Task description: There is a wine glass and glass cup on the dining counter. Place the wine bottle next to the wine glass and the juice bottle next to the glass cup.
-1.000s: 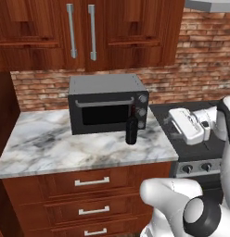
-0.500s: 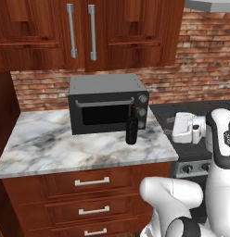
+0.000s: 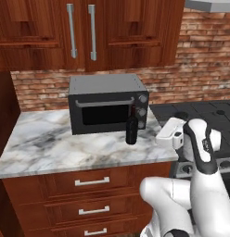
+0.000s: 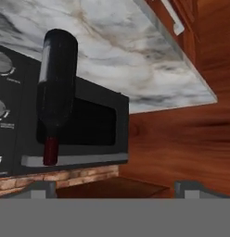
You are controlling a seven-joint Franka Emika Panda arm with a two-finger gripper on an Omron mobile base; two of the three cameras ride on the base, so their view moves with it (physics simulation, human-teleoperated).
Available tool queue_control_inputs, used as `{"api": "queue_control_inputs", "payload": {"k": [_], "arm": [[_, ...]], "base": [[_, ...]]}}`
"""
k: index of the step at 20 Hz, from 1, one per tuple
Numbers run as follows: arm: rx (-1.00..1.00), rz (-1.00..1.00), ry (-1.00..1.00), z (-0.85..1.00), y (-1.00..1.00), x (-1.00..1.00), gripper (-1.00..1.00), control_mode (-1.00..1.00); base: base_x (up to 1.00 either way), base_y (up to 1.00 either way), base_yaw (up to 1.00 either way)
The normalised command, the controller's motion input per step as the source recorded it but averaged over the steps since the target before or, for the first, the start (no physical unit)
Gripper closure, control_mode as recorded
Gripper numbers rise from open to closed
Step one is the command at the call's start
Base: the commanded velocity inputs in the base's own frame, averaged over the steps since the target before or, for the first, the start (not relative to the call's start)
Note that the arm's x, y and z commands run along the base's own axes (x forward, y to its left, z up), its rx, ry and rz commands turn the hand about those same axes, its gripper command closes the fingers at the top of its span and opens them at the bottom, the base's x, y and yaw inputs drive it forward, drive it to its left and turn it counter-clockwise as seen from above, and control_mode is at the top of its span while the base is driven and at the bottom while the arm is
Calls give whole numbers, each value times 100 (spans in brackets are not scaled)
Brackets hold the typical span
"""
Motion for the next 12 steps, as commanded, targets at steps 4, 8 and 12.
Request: {"api": "queue_control_inputs", "payload": {"k": [4,8,12], "arm": [[0,0,-10,-8,0,66,-100,-100],[0,0,-6,-15,0,64,-100,-100],[0,0,-4,-26,0,30,-100,-100]], "base": [[0,0,0],[0,0,0],[0,0,0]]}}
